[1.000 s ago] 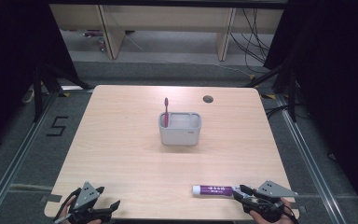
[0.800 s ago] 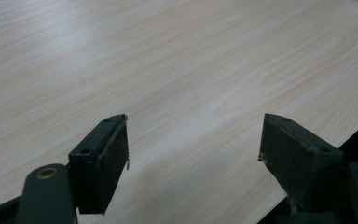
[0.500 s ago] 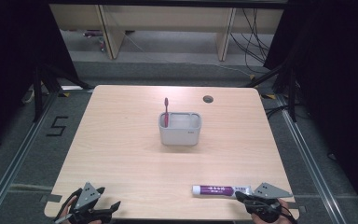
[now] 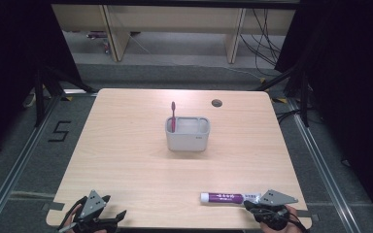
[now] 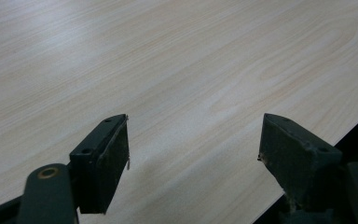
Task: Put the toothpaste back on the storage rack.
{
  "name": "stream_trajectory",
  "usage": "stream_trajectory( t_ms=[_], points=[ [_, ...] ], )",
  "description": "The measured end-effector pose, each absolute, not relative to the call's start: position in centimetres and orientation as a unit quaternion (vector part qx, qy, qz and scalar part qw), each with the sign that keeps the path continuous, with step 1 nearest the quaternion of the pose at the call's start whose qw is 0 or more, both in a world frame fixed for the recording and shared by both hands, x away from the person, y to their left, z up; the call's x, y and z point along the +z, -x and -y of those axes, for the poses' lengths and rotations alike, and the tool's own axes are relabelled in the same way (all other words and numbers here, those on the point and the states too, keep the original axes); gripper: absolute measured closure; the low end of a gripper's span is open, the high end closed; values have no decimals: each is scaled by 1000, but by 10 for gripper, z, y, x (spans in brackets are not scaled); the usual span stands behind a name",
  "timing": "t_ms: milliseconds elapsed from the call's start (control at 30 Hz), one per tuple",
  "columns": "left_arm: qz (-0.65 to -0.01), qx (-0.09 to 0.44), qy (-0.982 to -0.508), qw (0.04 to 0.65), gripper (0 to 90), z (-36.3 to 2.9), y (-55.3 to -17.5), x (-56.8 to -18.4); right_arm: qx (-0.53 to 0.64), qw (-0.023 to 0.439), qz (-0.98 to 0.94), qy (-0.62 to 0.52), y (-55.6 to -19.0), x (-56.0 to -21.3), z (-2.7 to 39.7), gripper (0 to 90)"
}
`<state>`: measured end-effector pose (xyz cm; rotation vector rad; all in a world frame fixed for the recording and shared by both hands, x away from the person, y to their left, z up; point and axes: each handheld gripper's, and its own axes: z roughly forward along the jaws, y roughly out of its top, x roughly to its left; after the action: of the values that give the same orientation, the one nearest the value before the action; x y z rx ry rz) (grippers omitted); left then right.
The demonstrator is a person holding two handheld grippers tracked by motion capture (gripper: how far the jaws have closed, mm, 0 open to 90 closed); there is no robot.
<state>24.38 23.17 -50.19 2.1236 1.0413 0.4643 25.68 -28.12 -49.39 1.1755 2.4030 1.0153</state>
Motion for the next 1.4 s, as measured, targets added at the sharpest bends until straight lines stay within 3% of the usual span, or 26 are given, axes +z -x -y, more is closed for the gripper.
stream_trajectory(
  t_ms=[867,1400],
  points=[
    [-400,176,-826,356,240,-229,-243,-504,320,159,-847,-393,-294,-495,262,897],
    [-400,175,-825,359,240,-228,-242,-504,309,140,-862,-377,-322,-495,242,891]
  ],
)
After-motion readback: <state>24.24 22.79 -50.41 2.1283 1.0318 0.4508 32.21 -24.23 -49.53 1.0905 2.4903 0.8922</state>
